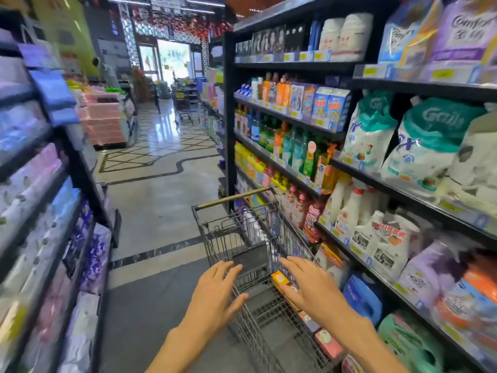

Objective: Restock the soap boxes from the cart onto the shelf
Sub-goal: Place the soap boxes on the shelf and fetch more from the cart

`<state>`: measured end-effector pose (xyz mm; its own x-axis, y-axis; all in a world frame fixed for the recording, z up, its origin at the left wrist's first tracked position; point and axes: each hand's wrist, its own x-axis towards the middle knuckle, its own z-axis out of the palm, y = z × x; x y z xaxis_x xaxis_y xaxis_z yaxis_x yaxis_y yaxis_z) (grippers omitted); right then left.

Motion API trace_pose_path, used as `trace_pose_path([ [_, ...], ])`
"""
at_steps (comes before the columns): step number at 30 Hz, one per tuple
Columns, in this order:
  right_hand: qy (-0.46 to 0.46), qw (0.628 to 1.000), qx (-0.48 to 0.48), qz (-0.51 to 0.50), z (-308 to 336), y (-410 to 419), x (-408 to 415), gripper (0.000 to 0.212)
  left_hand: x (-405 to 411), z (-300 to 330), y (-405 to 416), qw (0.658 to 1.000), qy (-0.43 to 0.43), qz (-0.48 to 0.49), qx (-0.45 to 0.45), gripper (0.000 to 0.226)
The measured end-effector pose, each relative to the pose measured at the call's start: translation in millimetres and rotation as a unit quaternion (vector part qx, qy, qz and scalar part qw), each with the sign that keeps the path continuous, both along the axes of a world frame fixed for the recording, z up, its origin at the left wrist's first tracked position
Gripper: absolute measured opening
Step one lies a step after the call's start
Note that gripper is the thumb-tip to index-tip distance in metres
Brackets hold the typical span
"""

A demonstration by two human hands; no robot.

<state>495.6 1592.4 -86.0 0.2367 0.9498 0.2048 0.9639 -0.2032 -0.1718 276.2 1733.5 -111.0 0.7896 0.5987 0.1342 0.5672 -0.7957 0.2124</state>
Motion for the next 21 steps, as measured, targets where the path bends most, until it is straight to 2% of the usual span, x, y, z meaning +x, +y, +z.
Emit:
trace_pose_path([
  [6,0.039,0.986,-0.032,-0.157,-16,37,49,0.062,94,-15,92,0.989,0.011,-0.147,-0.017,0.07],
  [12,0.092,0.945,-0.056,-0.309,-32,42,68,0.063,180,-35,145,0.95,0.05,-0.3,-0.069,0.072],
  [15,0.103,0.92,-0.075,-0.371,-53,36,76,0.062,223,-60,156,0.929,0.078,-0.352,-0.086,0.062],
  [18,0.123,0.893,-0.067,-0.428,-86,34,87,0.062,266,-95,157,0.906,0.12,-0.393,-0.103,0.067],
  [21,0.162,0.878,-0.09,-0.442,-124,33,106,0.068,303,-140,153,0.89,0.175,-0.402,-0.126,0.057],
])
